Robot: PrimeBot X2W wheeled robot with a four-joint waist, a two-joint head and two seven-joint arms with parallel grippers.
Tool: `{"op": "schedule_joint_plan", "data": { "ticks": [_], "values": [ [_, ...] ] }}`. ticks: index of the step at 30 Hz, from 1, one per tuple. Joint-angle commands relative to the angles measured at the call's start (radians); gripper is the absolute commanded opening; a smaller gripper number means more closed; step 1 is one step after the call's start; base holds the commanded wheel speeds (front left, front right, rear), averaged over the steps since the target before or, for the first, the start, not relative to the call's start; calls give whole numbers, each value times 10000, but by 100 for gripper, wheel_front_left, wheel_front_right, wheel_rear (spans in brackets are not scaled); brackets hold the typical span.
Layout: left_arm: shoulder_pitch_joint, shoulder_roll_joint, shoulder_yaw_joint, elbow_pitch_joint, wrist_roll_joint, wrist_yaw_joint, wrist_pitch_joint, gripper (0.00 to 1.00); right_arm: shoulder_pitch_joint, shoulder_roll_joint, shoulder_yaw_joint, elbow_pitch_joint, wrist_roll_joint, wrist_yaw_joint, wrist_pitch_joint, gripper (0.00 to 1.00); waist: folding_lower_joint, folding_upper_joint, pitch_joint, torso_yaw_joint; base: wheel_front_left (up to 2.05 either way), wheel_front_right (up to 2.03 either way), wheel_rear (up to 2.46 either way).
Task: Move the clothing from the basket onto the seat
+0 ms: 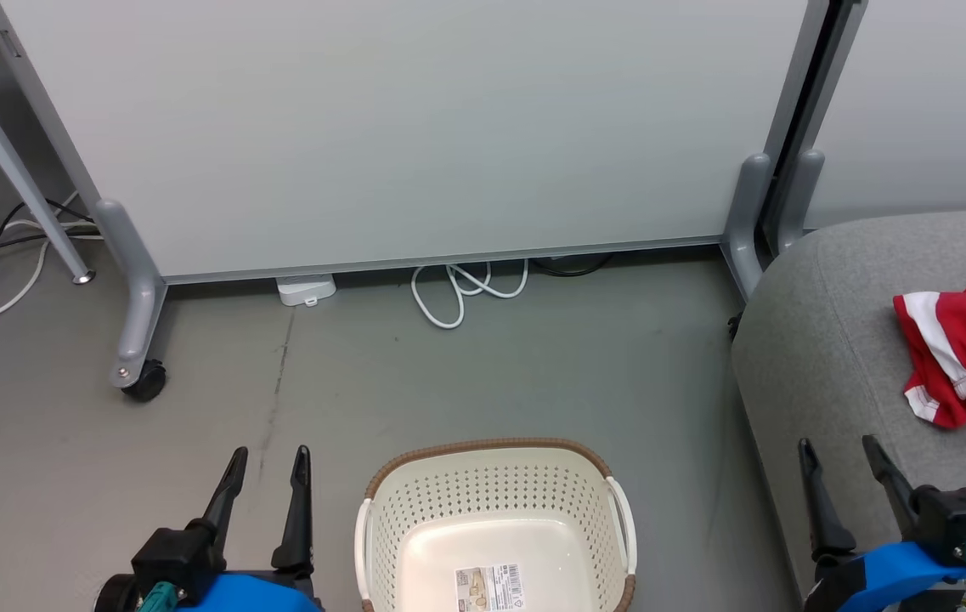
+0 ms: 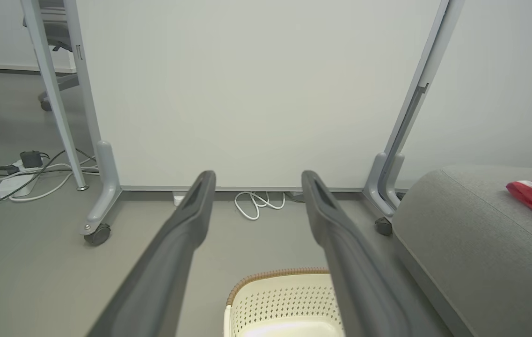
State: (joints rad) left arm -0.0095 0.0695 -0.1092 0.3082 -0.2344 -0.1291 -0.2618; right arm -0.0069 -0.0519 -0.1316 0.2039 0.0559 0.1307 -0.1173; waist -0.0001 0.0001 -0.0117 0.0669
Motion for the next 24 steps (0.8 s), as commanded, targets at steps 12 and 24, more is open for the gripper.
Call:
{"op": "schedule_joint_plan", "data": {
  "ticks": [12,24],
  "values": [
    [244,-4,465,295,63,-20,-47,100,192,18,404,490,425,1,-389,100,1,-1,-225,382,0,0,0],
    [220,15,370,334,-22,-20,-47,100,72,20,453,612,456,1,-427,100,1,-1,-133,412,0,0,0]
  ]
}}
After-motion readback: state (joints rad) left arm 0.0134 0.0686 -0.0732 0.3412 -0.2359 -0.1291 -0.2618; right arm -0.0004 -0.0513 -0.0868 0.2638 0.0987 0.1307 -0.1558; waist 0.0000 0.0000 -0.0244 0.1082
